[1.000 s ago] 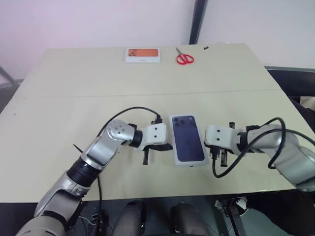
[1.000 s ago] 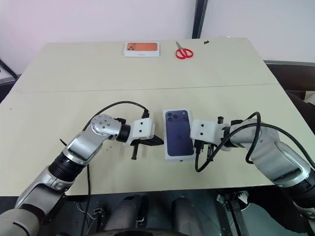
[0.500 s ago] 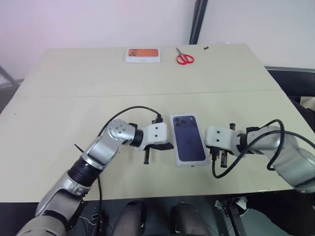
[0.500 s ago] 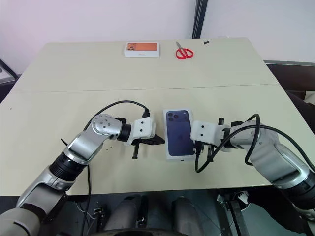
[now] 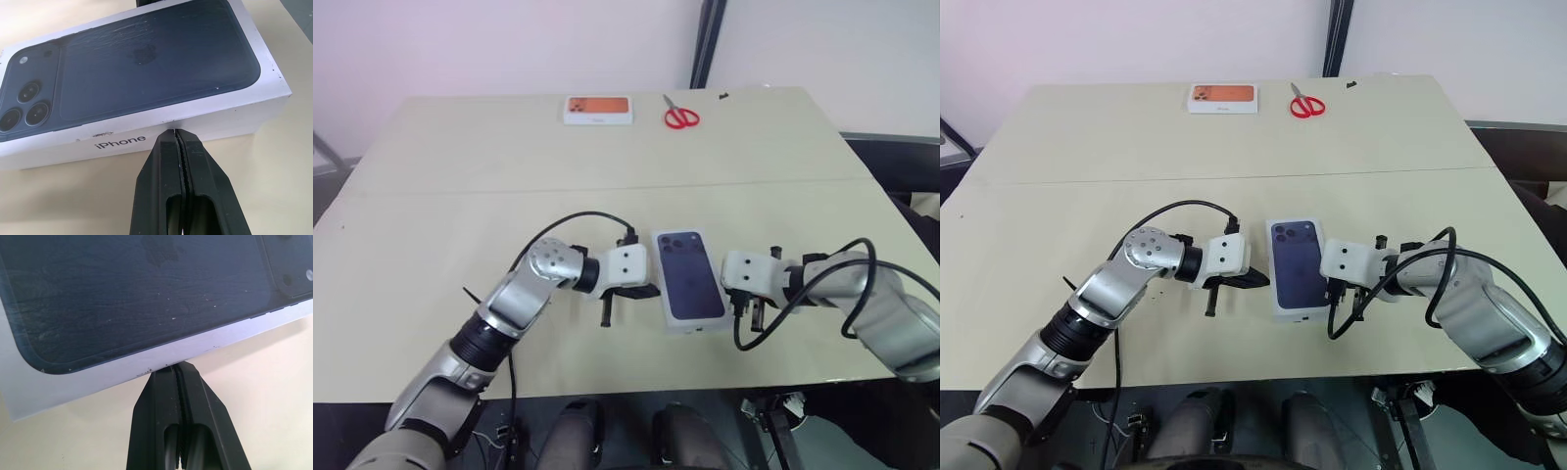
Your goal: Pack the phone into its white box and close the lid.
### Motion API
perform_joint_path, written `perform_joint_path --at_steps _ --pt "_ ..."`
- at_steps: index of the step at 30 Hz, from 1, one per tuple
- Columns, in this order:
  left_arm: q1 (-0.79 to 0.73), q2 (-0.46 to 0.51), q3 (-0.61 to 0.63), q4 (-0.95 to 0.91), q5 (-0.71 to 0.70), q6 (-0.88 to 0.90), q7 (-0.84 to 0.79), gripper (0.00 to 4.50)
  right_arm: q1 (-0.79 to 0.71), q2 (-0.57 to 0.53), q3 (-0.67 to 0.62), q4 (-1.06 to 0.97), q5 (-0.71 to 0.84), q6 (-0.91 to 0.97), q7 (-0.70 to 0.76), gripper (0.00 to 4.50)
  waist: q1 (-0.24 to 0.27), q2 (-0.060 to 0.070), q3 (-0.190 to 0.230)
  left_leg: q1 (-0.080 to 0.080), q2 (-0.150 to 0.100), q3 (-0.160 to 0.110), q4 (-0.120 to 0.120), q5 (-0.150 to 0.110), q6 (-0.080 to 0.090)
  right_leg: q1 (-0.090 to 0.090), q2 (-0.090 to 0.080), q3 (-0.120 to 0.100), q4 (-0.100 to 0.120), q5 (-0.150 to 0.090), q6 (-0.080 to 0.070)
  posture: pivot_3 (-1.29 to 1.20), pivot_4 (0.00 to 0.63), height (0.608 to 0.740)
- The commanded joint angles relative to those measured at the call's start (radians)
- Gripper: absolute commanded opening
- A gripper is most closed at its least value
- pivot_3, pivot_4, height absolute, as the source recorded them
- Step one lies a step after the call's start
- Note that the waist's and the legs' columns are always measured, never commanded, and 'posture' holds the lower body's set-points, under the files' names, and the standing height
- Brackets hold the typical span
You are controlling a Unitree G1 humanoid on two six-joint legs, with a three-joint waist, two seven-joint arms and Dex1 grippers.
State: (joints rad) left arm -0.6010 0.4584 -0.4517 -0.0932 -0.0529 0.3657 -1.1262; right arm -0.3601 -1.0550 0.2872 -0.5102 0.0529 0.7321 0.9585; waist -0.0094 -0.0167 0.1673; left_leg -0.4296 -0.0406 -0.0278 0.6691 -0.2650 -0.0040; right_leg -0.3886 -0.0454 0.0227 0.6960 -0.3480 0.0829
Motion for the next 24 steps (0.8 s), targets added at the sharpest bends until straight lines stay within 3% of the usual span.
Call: perform_joint_path --at_steps 1,15,21,24 --pt "-0.011 -0.009 0.003 -0.023 -0.008 -0.015 0.003 0.03 0.005 0.001 -0.031 -0.021 -0.001 -0.015 0.003 0.05 0.000 0.000 0.000 0.000 0.000 0.000 0.000 0.000 0.000 0.000 0.000 0.000 0.000 0.000 0.000 0.00 0.150 0.740" --pt "0.004 0.039 0.006 -0.037 -0.008 -0.021 -0.037 0.03 0.046 -0.031 -0.065 -0.047 0.004 -0.027 0.038 0.05 0.000 0.000 0.000 0.000 0.000 0.000 0.000 0.000 0.000 0.000 0.000 0.000 0.000 0.000 0.000 0.00 0.150 0.740" --pt "-0.019 0.041 0.075 -0.002 -0.039 -0.017 -0.015 0.03 0.028 -0.069 -0.186 -0.013 0.059 -0.038 0.081 0.05 -0.001 0.000 0.000 0.000 0.000 0.000 0.000 0.000 0.000 0.000 0.000 0.000 0.000 0.000 0.000 0.00 0.150 0.740" --pt "-0.065 0.009 0.139 0.056 -0.071 0.001 0.022 0.03 0.031 -0.082 -0.292 -0.033 0.166 0.000 0.144 0.05 0.001 0.000 0.000 0.000 0.000 0.000 0.000 0.000 0.000 0.000 0.000 0.000 0.001 0.000 0.000 0.00 0.150 0.740"
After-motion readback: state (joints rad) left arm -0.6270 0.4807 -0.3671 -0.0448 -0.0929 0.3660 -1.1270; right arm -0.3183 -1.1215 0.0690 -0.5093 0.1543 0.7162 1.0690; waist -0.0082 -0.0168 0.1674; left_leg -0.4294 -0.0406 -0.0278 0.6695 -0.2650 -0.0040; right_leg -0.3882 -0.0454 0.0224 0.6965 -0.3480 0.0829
